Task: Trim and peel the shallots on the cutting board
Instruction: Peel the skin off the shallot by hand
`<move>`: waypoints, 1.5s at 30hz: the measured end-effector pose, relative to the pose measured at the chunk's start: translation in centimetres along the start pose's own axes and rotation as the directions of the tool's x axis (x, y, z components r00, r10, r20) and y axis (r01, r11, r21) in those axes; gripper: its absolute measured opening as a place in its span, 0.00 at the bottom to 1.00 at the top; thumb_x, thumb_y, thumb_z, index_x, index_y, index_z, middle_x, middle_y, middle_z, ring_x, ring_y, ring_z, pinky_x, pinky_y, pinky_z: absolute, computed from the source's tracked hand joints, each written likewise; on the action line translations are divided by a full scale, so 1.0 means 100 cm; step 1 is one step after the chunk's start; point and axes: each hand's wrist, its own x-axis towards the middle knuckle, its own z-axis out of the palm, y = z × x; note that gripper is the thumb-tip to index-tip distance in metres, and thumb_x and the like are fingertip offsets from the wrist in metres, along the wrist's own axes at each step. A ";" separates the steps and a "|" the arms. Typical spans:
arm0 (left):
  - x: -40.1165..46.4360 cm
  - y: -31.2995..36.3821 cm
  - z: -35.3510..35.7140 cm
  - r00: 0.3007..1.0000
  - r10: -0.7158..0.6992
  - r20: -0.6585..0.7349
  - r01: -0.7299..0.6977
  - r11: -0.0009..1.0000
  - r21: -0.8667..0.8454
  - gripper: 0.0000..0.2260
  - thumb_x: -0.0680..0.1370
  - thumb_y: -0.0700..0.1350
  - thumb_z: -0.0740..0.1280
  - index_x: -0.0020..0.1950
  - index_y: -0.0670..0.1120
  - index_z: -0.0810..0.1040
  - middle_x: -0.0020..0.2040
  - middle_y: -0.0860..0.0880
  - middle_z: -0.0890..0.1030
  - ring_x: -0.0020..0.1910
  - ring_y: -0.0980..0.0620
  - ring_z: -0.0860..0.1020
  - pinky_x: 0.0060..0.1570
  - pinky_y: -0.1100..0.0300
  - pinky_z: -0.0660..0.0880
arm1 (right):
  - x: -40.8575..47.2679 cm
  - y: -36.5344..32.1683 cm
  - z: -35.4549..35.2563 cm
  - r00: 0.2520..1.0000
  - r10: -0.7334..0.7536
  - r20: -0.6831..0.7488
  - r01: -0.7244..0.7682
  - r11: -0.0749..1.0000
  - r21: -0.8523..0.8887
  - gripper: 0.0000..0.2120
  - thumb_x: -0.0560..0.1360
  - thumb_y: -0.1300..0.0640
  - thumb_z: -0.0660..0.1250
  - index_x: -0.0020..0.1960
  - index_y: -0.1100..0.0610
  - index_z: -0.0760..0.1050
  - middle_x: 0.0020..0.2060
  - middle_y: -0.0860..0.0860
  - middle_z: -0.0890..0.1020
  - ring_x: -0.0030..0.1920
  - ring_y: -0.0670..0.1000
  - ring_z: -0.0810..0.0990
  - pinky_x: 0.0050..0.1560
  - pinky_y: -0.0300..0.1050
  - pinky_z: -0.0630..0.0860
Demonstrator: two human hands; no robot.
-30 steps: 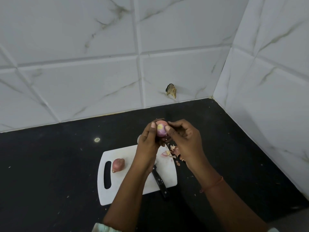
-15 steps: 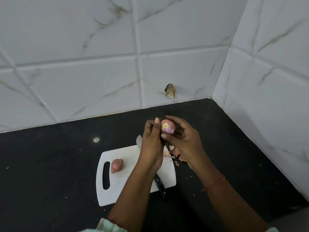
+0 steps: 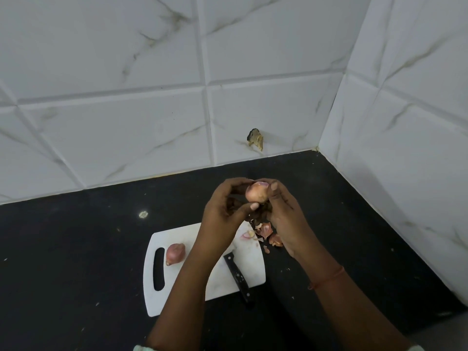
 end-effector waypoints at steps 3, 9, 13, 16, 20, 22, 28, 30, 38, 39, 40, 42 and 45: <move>0.002 0.005 -0.004 1.000 -0.008 0.013 0.007 0.999 0.042 0.21 0.73 0.38 0.75 0.57 0.59 0.73 0.53 0.53 0.81 0.50 0.51 0.82 0.46 0.56 0.82 | 0.001 0.004 -0.001 0.996 0.075 0.054 -0.075 0.997 0.003 0.25 0.77 0.36 0.53 0.60 0.53 0.75 0.56 0.67 0.77 0.58 0.74 0.73 0.57 0.75 0.71; 0.003 0.007 -0.004 1.000 -0.001 0.006 0.000 0.989 0.149 0.22 0.72 0.38 0.76 0.53 0.61 0.70 0.50 0.56 0.79 0.48 0.54 0.82 0.43 0.57 0.82 | 0.002 0.005 -0.001 0.991 0.077 0.113 -0.075 0.997 -0.018 0.24 0.76 0.36 0.56 0.63 0.52 0.71 0.57 0.66 0.75 0.52 0.73 0.74 0.54 0.79 0.68; 0.003 0.005 -0.003 1.000 0.014 -0.004 -0.013 0.981 0.195 0.23 0.71 0.39 0.76 0.52 0.61 0.69 0.50 0.55 0.79 0.49 0.54 0.81 0.44 0.55 0.82 | 0.001 0.008 -0.001 0.991 0.069 0.115 -0.067 0.998 -0.018 0.24 0.77 0.37 0.56 0.64 0.53 0.70 0.57 0.64 0.76 0.53 0.74 0.74 0.55 0.79 0.67; 0.002 0.003 -0.002 1.000 0.013 -0.009 -0.011 0.974 0.224 0.23 0.70 0.40 0.77 0.51 0.61 0.69 0.50 0.55 0.79 0.49 0.55 0.81 0.44 0.56 0.82 | -0.001 0.007 0.001 0.986 0.074 0.151 -0.070 0.997 -0.031 0.32 0.71 0.29 0.61 0.64 0.52 0.70 0.56 0.63 0.76 0.48 0.63 0.74 0.48 0.68 0.73; 0.001 0.004 -0.003 0.999 0.025 -0.028 -0.018 0.978 0.210 0.24 0.70 0.40 0.78 0.51 0.59 0.67 0.48 0.55 0.78 0.43 0.56 0.81 0.39 0.65 0.79 | 0.001 0.008 0.000 0.988 0.060 0.145 -0.063 0.998 0.012 0.32 0.71 0.29 0.62 0.63 0.52 0.70 0.53 0.63 0.76 0.43 0.60 0.74 0.38 0.54 0.75; 0.000 0.007 -0.003 0.999 0.040 0.001 -0.039 0.981 0.192 0.24 0.72 0.40 0.76 0.57 0.61 0.68 0.50 0.56 0.80 0.44 0.58 0.82 0.39 0.67 0.79 | 0.002 0.010 -0.001 0.990 0.052 0.132 -0.055 0.998 0.020 0.28 0.75 0.34 0.59 0.64 0.53 0.70 0.56 0.64 0.76 0.45 0.65 0.75 0.44 0.64 0.77; -0.002 0.007 -0.002 0.998 0.049 0.029 -0.054 0.974 0.221 0.20 0.75 0.37 0.72 0.60 0.57 0.74 0.54 0.54 0.81 0.40 0.58 0.81 0.35 0.67 0.77 | 0.002 0.010 -0.001 0.989 0.050 0.141 -0.052 0.999 0.009 0.29 0.72 0.31 0.62 0.63 0.51 0.72 0.56 0.63 0.76 0.47 0.58 0.76 0.49 0.61 0.74; -0.003 0.007 -0.002 0.999 0.047 0.024 -0.051 0.973 0.223 0.20 0.76 0.37 0.72 0.60 0.57 0.73 0.53 0.54 0.81 0.38 0.58 0.81 0.34 0.67 0.77 | 0.003 0.009 -0.001 0.988 0.042 0.151 -0.046 0.999 0.022 0.28 0.72 0.32 0.62 0.62 0.51 0.72 0.56 0.65 0.75 0.47 0.60 0.75 0.48 0.64 0.72; -0.001 0.008 -0.005 0.998 0.016 0.062 -0.032 0.962 0.270 0.20 0.76 0.37 0.71 0.59 0.58 0.71 0.54 0.55 0.79 0.39 0.62 0.79 0.34 0.70 0.74 | 0.002 0.008 0.000 0.988 0.053 0.148 -0.059 0.998 0.036 0.22 0.76 0.38 0.57 0.62 0.51 0.71 0.56 0.66 0.75 0.46 0.61 0.75 0.48 0.65 0.72; 0.000 0.008 -0.006 0.997 0.011 0.073 -0.031 0.960 0.279 0.20 0.76 0.38 0.71 0.59 0.58 0.70 0.54 0.54 0.79 0.39 0.61 0.79 0.33 0.70 0.74 | 0.002 0.008 0.001 0.987 0.056 0.151 -0.062 0.998 0.033 0.22 0.76 0.38 0.57 0.63 0.51 0.71 0.56 0.65 0.76 0.46 0.61 0.75 0.48 0.65 0.72; 0.001 0.008 -0.007 0.996 0.008 0.085 -0.033 0.956 0.290 0.20 0.76 0.38 0.72 0.59 0.58 0.70 0.54 0.54 0.79 0.39 0.61 0.79 0.33 0.70 0.74 | 0.002 0.009 0.001 0.986 0.060 0.154 -0.065 0.998 0.026 0.22 0.77 0.39 0.56 0.63 0.51 0.71 0.56 0.64 0.76 0.47 0.61 0.75 0.49 0.67 0.72; 0.002 0.008 -0.009 0.994 -0.005 0.112 -0.030 0.952 0.304 0.19 0.76 0.39 0.72 0.58 0.57 0.70 0.53 0.54 0.78 0.38 0.59 0.79 0.33 0.70 0.74 | 0.002 0.010 0.002 0.985 0.072 0.156 -0.073 0.997 0.005 0.21 0.77 0.39 0.56 0.64 0.50 0.70 0.56 0.62 0.77 0.48 0.61 0.76 0.51 0.69 0.72; 0.004 0.008 -0.010 0.990 -0.030 0.138 -0.017 0.944 0.330 0.18 0.76 0.40 0.72 0.57 0.56 0.70 0.51 0.55 0.78 0.38 0.59 0.79 0.34 0.69 0.75 | 0.001 0.009 0.002 0.985 0.076 0.154 -0.074 0.997 -0.015 0.21 0.78 0.40 0.55 0.64 0.50 0.70 0.55 0.61 0.78 0.45 0.59 0.76 0.46 0.61 0.73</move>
